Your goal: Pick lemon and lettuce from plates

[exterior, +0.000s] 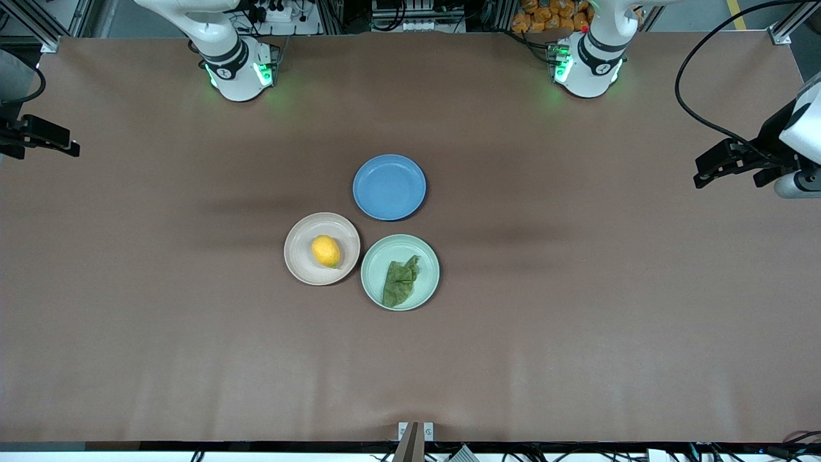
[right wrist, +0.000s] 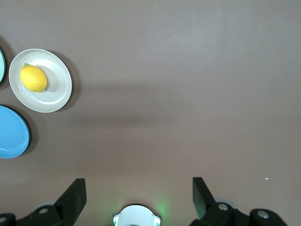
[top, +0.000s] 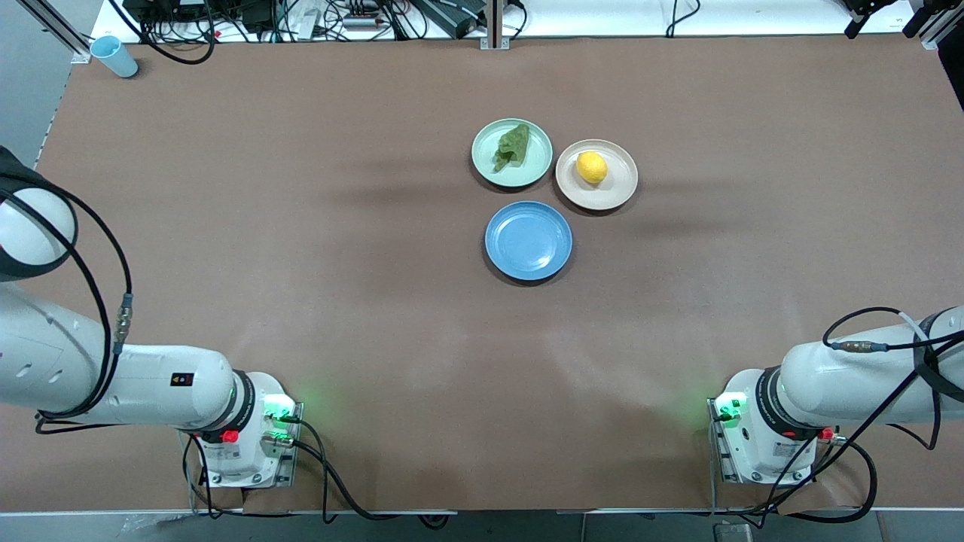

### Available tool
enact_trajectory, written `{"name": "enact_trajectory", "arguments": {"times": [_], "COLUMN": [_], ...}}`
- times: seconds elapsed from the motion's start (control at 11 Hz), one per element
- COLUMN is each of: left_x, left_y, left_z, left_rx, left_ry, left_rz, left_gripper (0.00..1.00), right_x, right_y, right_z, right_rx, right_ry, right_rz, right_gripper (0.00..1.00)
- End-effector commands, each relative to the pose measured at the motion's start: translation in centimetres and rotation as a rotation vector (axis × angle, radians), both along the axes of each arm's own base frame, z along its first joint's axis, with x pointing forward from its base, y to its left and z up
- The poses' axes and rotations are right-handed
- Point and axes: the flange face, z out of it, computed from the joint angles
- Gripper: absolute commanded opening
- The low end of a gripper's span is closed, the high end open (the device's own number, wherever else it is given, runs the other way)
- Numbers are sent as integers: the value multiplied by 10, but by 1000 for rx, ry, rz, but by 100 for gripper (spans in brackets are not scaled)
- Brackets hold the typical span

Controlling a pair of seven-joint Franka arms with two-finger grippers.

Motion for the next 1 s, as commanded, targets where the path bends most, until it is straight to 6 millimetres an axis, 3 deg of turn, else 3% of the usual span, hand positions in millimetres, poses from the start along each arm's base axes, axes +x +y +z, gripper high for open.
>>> {"name": "enact_trajectory", "arguments": {"times": [0.0, 0.55, 0.82, 0.91], "left_x": [2, 2, 4, 6], "left_y": [2, 1, -17, -32], "left_z": [3, 2, -5, -13], "left_rx": [10, 16, 10, 13], "left_ry": [7, 8, 21, 33], "left_rz": [-13, -19, -50, -77], "left_gripper": [100, 100, 100, 100], "right_x": [-7, -7, -7, -6], "right_y": [2, 2, 2, -1], "right_z": [5, 5, 5, 4], "right_rx": [-3, -3, -3, -2], "right_ry": [-3, -3, -4, -3], "right_rz": [4, 4, 3, 0], "right_gripper": [100, 100, 100, 100]}}
